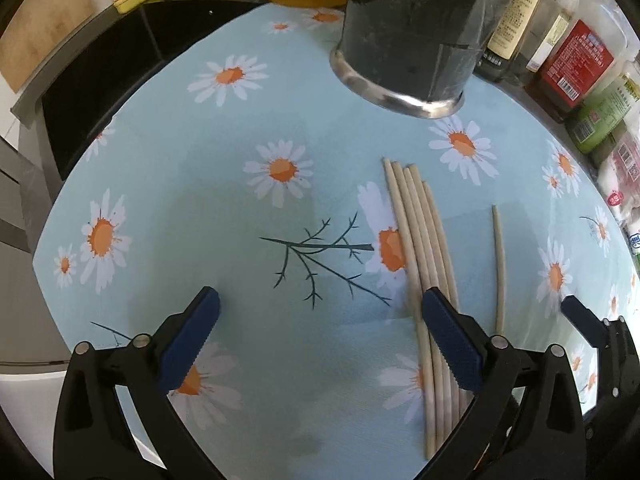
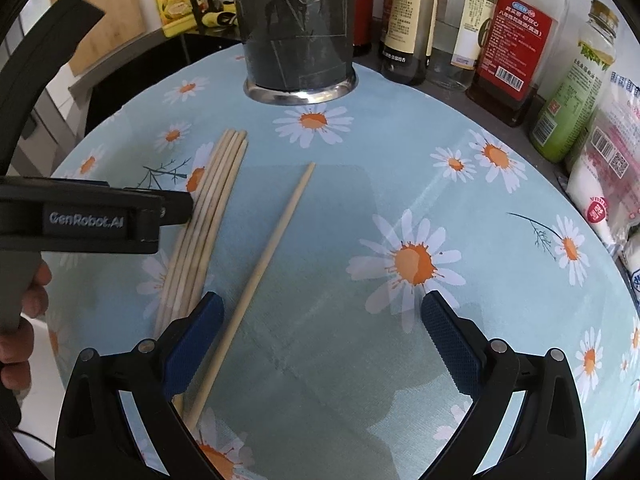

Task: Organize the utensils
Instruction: 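Move both open tools back over the loose chopsticks on the tablecloth, then close each tool on a single wooden chopstick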

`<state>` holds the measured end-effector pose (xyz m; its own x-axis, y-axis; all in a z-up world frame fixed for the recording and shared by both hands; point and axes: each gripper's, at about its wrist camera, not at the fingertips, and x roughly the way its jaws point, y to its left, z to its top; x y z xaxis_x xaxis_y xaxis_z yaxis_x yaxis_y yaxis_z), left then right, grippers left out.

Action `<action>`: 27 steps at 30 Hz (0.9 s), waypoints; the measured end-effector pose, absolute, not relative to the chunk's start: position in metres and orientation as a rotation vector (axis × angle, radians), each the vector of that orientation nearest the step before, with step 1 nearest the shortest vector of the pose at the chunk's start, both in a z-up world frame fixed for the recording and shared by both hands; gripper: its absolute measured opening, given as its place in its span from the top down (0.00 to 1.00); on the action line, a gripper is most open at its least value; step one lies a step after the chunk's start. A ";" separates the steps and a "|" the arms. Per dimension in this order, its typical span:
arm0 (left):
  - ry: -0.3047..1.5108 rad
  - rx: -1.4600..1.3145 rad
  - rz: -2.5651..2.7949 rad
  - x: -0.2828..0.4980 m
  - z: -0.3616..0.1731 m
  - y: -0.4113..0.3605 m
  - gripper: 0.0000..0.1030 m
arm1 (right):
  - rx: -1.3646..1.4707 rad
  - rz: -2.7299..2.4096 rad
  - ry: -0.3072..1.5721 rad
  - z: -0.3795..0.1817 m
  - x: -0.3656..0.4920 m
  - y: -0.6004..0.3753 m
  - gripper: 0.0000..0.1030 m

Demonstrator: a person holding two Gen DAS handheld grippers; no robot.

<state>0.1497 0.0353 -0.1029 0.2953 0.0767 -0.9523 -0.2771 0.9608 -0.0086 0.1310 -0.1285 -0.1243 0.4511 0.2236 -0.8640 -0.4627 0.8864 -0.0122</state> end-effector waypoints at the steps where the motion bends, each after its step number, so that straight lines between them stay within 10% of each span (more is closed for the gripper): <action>1: 1.257 -0.162 0.245 0.151 -0.104 0.032 0.04 | -0.260 0.429 1.018 -0.124 0.131 -0.129 0.08; 16: 1.165 -0.123 0.196 0.137 -0.104 0.032 0.08 | -0.267 0.440 1.026 -0.124 0.131 -0.130 0.11; 21: 1.151 -0.118 0.184 0.129 -0.093 0.041 0.58 | -0.248 0.423 1.037 -0.112 0.134 -0.146 0.90; 23: 1.160 -0.128 0.170 0.126 -0.091 0.047 0.89 | -0.220 0.413 1.051 -0.112 0.139 -0.154 0.95; 27: 1.185 -0.152 0.135 0.127 -0.091 0.061 0.95 | -0.160 0.428 1.072 -0.111 0.145 -0.167 0.95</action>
<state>0.1268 0.0613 -0.0914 0.3701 0.0255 -0.9286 -0.1847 0.9817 -0.0467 0.1454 -0.1666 -0.1112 0.4059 0.2611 -0.8758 -0.4136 0.9070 0.0787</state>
